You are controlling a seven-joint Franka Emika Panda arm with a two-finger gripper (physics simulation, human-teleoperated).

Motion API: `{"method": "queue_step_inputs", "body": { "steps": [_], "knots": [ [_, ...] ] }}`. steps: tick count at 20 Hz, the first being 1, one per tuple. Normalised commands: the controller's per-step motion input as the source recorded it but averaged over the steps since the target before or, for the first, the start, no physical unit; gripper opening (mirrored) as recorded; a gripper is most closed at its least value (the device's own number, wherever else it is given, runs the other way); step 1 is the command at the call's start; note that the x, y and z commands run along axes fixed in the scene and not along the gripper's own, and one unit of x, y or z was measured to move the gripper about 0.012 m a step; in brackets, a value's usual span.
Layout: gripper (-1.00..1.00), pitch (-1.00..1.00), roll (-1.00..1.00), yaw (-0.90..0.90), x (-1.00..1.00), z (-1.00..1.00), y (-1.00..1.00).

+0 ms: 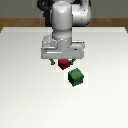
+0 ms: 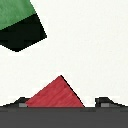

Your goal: Place the red cube on top of the green cube.

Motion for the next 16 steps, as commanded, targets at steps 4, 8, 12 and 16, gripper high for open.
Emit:
{"method": "queue_step_inputs", "body": {
  "steps": [4, 8, 12, 16],
  "knots": [
    [-1.00, 0.00, 0.00, 0.00, 0.00, -0.25, 0.00],
    [-1.00, 0.00, 0.00, 0.00, 0.00, 0.00, 0.00],
    [-1.00, 0.00, 0.00, 0.00, 0.00, 0.25, 0.00],
    [-1.00, 0.00, 0.00, 0.00, 0.00, 1.00, 0.00]
  ]
}}
